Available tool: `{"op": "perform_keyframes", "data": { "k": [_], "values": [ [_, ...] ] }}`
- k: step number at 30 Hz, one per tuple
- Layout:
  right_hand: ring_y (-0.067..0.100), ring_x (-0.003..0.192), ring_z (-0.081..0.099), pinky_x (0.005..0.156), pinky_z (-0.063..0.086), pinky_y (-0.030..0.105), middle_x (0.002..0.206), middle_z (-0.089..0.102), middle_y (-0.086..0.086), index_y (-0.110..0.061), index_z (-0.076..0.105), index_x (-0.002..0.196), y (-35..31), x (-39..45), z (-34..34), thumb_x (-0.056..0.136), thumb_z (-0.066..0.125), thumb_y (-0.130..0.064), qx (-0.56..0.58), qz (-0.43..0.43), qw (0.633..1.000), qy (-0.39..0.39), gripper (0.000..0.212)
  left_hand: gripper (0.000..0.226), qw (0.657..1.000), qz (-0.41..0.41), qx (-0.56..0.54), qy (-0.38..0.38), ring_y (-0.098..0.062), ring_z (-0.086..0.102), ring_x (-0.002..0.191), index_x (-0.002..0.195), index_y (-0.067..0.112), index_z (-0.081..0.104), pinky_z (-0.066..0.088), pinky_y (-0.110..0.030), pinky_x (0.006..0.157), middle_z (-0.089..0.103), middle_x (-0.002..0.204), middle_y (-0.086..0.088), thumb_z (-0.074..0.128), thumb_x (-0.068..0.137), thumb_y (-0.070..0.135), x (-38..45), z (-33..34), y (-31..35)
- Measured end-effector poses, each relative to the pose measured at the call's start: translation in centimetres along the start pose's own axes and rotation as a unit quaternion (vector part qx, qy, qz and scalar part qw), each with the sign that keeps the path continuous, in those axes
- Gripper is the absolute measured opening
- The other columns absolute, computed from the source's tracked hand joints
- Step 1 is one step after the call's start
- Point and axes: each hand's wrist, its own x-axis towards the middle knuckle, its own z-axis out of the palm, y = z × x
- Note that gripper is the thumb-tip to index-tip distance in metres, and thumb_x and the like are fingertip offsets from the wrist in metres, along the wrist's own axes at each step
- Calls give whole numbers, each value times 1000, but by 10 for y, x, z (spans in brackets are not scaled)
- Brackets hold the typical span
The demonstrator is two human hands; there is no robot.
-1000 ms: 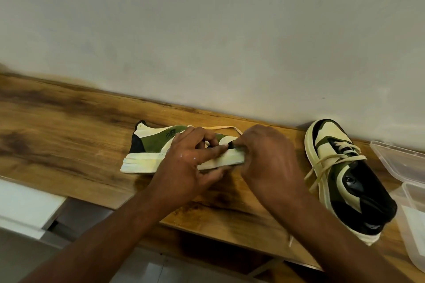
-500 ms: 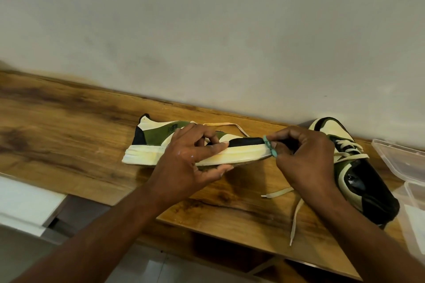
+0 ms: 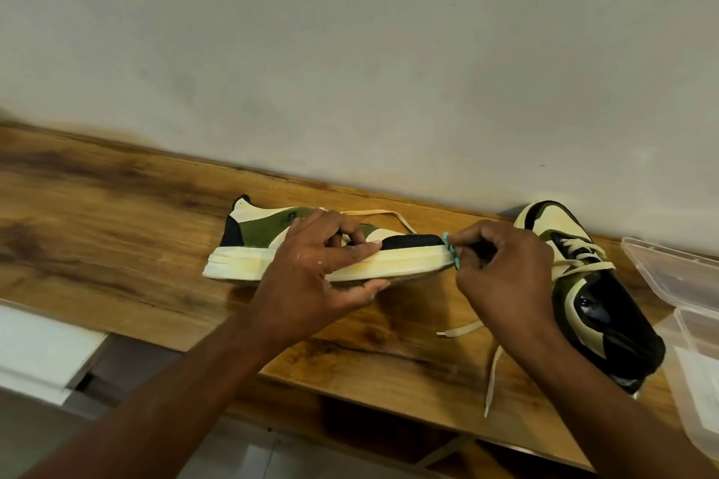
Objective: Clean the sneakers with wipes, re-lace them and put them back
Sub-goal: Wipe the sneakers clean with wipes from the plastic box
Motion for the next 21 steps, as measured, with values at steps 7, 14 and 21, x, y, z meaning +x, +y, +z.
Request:
{"op": "perform_keyframes", "data": {
  "k": [7,14,21],
  "values": [
    [10,88,66,72,59,28,97,72,-4,-15,81,96,-39,-31,23,74,78,13,-13,-168,985,-28,35,41,1000,-3,-2,11,-17,54,89,116,17,81,49,-44,76,64,107,4,81,82,40,2,2,2],
    [6,92,57,73,50,13,107,62,-7,-18,78,117,-40,-28,11,82,81,-4,-50,-169,976,-129,37,41,1000,3,0,1,-16,54,92,116,17,81,49,-43,77,65,108,3,80,83,41,1,0,0],
    [11,93,56,71,40,11,108,64,-2,-16,78,118,-38,-24,5,73,87,3,-129,-182,957,-184,50,43,1000,3,-6,0,-16,54,92,119,18,80,48,-42,79,64,109,4,85,81,39,0,0,1]
  ]
}}
